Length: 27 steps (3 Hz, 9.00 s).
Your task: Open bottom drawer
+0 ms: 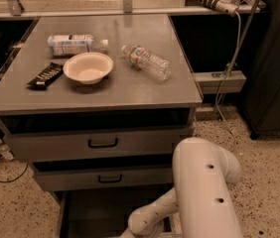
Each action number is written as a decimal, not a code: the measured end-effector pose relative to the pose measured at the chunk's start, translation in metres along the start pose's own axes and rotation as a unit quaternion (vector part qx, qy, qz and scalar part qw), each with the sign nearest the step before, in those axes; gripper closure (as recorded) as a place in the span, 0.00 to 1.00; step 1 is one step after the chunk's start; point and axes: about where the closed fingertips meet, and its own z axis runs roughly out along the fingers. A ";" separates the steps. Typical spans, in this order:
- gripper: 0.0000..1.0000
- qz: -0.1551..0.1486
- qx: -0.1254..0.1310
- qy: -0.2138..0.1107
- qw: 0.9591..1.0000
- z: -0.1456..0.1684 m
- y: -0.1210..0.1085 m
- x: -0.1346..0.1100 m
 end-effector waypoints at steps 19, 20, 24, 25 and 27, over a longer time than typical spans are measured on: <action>0.00 -0.016 -0.064 0.009 0.998 0.038 0.185 0.122; 0.00 -0.016 -0.065 0.009 0.998 0.038 0.186 0.122; 0.00 -0.016 -0.068 0.010 0.997 0.037 0.188 0.121; 0.00 -0.023 -0.074 0.013 0.997 0.036 0.192 0.124; 0.00 -0.045 -0.062 0.005 0.997 0.019 0.207 0.102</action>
Offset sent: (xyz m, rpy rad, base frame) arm -0.6013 -0.0112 0.1311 0.1920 0.1529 0.1408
